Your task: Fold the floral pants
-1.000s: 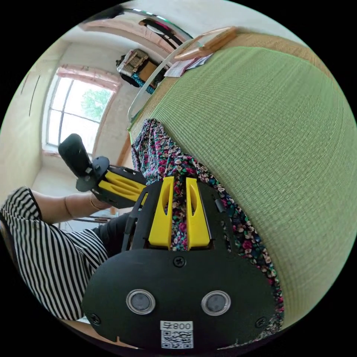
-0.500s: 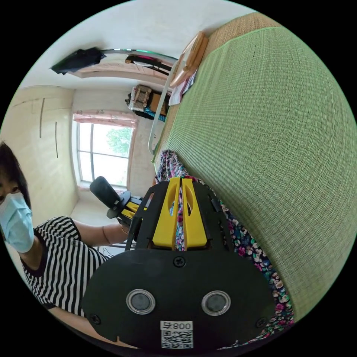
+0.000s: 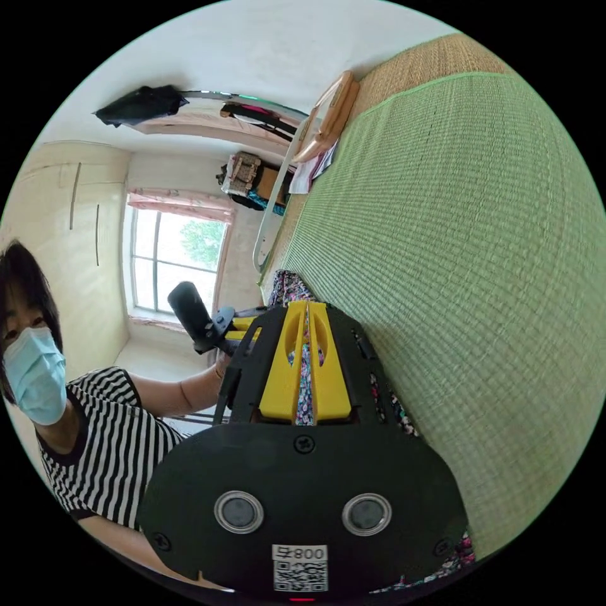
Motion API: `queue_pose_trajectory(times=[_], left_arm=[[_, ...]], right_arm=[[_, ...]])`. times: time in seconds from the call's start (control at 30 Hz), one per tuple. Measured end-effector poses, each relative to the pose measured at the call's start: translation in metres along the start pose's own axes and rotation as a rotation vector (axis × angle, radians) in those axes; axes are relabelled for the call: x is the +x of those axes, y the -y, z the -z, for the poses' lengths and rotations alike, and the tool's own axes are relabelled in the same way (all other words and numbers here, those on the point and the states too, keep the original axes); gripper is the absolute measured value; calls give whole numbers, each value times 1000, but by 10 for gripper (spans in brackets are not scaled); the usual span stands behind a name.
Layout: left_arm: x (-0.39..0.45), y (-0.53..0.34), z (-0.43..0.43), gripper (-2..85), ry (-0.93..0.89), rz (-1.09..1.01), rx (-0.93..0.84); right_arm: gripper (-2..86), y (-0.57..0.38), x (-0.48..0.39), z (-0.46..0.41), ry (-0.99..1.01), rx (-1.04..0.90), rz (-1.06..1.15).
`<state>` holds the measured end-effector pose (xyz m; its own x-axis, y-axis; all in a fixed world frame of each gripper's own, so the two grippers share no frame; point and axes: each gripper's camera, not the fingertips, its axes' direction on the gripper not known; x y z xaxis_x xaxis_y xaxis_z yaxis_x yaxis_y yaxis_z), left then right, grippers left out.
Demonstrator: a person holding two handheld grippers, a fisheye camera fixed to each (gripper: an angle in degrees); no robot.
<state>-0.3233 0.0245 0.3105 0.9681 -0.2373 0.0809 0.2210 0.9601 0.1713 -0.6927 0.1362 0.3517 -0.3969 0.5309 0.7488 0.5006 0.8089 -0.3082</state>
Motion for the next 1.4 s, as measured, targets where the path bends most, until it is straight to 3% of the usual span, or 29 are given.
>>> queue_pose_trajectory(times=[0.17, 0.43, 0.7, 0.97, 1.27, 1.4], left_arm=[[-1, 8, -19, 22, 72, -10, -88], [-8, 1, 8, 4, 24, 51, 93], [-13, 1, -2, 2, 19, 91, 96], [-24, 3, -30, 2, 37, 169, 26], [-12, -7, -21, 2, 10, 167, 143], [-6, -5, -43, 2, 31, 152, 37]], right_arm=[[23, -30, -35, 6, -188, 6, 38], [59, -51, -82, -8, -425, -84, 101], [19, -55, -118, -15, -606, -115, 125], [4, -61, -141, -16, -696, -100, 120], [1, -102, -178, 13, -773, 14, 139], [1, -113, -166, -1, -826, -64, 133]])
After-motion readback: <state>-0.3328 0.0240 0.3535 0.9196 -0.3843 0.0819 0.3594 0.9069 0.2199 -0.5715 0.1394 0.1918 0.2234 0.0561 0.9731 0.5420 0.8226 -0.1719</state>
